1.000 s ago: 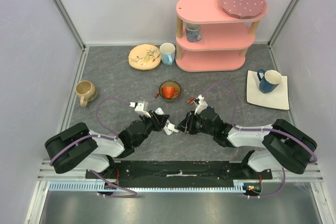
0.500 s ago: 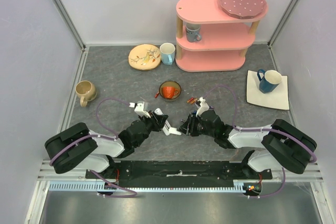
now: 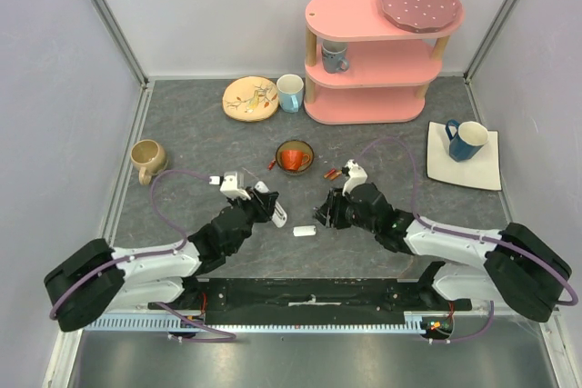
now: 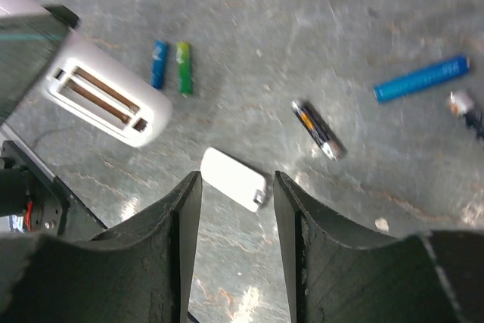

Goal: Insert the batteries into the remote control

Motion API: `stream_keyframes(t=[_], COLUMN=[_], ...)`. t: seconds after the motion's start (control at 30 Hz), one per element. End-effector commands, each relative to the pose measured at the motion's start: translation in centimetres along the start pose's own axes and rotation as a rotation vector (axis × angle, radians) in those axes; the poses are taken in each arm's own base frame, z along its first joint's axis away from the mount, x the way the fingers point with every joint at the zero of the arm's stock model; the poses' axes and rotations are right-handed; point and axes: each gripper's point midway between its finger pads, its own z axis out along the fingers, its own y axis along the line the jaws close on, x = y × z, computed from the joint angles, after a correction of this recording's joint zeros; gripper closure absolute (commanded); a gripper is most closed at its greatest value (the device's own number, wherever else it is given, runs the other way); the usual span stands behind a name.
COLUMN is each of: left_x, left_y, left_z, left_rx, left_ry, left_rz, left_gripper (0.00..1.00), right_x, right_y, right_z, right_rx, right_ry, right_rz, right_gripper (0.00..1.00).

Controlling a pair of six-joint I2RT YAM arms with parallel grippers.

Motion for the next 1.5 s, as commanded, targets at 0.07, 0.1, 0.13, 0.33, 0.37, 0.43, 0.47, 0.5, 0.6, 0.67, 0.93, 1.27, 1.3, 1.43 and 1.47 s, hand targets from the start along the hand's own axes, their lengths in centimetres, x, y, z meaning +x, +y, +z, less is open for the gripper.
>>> stream_keyframes(t=[0.07,0.1,0.13,0.33,0.37,0.43,0.47,0.5,0.6,0.67,0.93,1.27,1.3,1.43,1.47], left_x=[-2.4,-2.9,-2.5,-2.9,-2.2,-3.1,-2.6,-2.6,-2.4,-2.5,-3.9,-3.5,-3.5,-3.7,-3.2], left_y=[-0.5,-1.7,-1.7,-4.2,-4.1,-4.6,-5.2,-5.5,-6.9,-7.9,-9.4,-9.3,-9.4,-9.7,-9.2], left_z=[-1.1,-1.9,-2.4,-7.1,-7.6,-8.3,-8.8,-9.0,-9.5,-9.6,-8.5,-9.0,-9.1,-9.8,-9.6], left_rx=[-0.074,-0.016,0.001,0.274,0.297,0.349,0.397,0.417,0.526,0.613,0.701,0.753,0.763,0.796,0.765], left_ry=[0.051,0.066,0.095,0.114,0.136,0.116,0.150,0.163,0.237,0.298,0.343,0.363,0.364,0.356,0.368], left_rz=[0.028,-0.004,-0.002,-0.201,-0.224,-0.296,-0.307,-0.313,-0.321,-0.346,-0.320,-0.338,-0.341,-0.326,-0.326], left_gripper=[0.98,0.98,0.98,0.98,0.98,0.98,0.98,0.98,0.98,0.98,0.98,0.98,0.98,0.98,0.98], right_x=[-4.2,-4.4,-4.3,-7.2,-7.9,-8.1,-8.6,-8.5,-8.8,-9.2,-8.3,-4.7,-4.5,-4.2,-4.4], right_y=[1.6,1.4,1.6,1.4,1.4,0.4,0.5,0.3,0.8,1.1,0.7,0.4,0.4,1.9,2.5], right_z=[-0.8,-1.2,-1.5,-4.3,-4.5,-4.8,-4.8,-4.8,-4.7,-4.8,-4.8,-3.4,-3.1,-2.3,-2.2], right_rx=[0.037,0.053,0.063,0.183,0.206,0.276,0.291,0.302,0.297,0.294,0.319,0.201,0.199,0.141,0.112], right_ry=[-0.071,-0.085,-0.101,-0.229,-0.245,-0.233,-0.236,-0.224,-0.216,-0.226,-0.146,-0.057,-0.043,-0.013,-0.025], right_rz=[-0.242,-0.287,-0.320,-0.464,-0.469,-0.497,-0.501,-0.512,-0.519,-0.514,-0.521,-0.545,-0.550,-0.564,-0.561], right_gripper=[0.52,0.53,0.53,0.52,0.51,0.51,0.50,0.49,0.48,0.46,0.39,0.44,0.46,0.52,0.52])
